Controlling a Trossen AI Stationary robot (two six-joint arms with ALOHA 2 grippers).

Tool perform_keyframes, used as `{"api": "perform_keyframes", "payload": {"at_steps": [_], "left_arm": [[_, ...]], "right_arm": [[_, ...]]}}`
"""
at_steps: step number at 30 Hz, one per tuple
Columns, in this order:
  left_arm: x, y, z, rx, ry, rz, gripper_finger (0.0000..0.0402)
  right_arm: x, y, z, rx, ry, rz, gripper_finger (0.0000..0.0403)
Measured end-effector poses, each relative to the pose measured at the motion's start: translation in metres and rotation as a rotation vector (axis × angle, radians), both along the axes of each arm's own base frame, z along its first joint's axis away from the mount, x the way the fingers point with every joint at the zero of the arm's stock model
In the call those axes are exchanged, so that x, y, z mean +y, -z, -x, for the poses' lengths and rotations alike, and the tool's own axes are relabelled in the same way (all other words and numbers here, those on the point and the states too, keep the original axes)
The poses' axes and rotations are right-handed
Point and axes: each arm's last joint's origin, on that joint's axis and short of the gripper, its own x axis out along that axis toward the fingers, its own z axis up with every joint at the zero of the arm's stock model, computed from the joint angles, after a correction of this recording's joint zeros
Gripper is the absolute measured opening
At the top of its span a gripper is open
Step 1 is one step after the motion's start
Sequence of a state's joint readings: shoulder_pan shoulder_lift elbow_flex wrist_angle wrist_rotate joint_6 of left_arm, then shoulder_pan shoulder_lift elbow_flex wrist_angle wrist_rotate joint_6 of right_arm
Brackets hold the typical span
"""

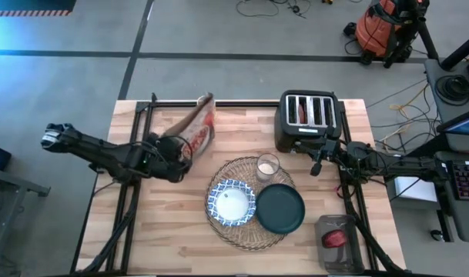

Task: Arrange a breakfast setting
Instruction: Pour the brown cereal from the orange cereal box into the white patterned bowl

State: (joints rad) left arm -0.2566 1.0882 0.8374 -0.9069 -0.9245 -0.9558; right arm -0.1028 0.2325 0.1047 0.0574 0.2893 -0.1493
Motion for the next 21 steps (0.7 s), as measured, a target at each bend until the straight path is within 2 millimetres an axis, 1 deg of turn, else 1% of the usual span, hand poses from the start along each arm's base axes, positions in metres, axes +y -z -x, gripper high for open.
{"api": "perform_keyframes", "payload": {"at_steps": [3,7,11,16,18,21], "left_arm": [[-0.007,0.001,-0.007,0.048,0.092,-0.044,0.0000],[-0.010,0.005,-0.017,0.072,0.131,-0.080,0.0000],[-0.012,0.012,-0.027,0.049,0.110,-0.084,0.0000],[-0.013,0.018,-0.032,0.030,0.057,-0.097,0.0014],[-0.014,0.018,-0.032,0.030,0.054,-0.100,0.0025],[-0.014,0.011,-0.034,0.004,0.053,-0.095,0.0047]], "right_arm": [[0.000,0.000,0.000,0.000,0.000,0.000,0.0073],[0.000,0.000,0.000,0.000,0.000,0.000,0.0073],[0.000,0.000,0.000,0.000,0.000,0.000,0.0073],[0.000,0.000,0.000,0.000,0.000,0.000,0.0073],[0.000,0.000,0.000,0.000,0.000,0.000,0.0073],[0.000,0.000,0.000,0.000,0.000,0.000,0.0073]]}}
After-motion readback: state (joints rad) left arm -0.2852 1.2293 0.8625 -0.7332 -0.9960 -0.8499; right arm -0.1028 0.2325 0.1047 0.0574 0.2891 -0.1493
